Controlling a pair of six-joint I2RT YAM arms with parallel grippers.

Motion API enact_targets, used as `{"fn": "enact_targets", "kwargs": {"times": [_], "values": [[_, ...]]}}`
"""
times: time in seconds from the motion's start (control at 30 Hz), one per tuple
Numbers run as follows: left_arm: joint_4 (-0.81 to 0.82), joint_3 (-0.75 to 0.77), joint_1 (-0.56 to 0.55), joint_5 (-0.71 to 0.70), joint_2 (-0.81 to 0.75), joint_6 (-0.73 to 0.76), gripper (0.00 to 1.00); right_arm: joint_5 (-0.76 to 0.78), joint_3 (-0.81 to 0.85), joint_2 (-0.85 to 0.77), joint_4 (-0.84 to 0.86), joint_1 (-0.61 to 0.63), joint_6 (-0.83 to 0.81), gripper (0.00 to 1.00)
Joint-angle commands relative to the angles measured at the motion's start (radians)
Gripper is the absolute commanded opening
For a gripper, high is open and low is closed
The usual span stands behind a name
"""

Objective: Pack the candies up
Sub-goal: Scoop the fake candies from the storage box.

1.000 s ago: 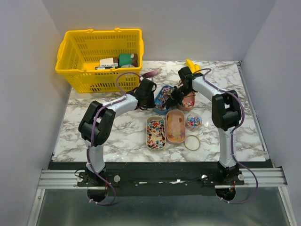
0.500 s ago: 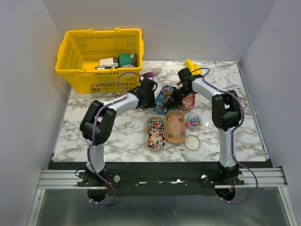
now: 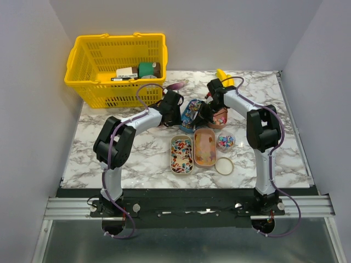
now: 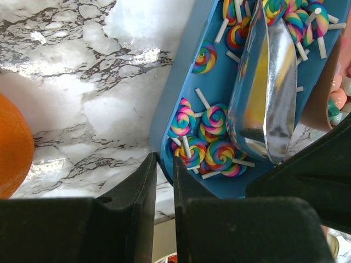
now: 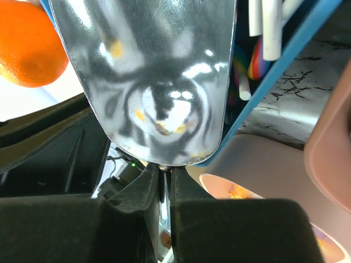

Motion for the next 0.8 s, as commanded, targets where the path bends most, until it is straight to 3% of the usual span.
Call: {"fn": "enact_targets", "kwargs": {"times": [0.0, 0.77], "values": [[-0.094, 0.006, 0.014, -0.006, 0.03, 0.011, 0.15, 0.288, -0.036, 0.07, -0.073, -0.033, -0.071, 0.01], [-0.101, 0.012, 0.021, -0.006, 0.033, -0.005, 0.14, 0.374, -0.079, 0.004, -0.073, 0.007, -0.089, 0.01]]}}
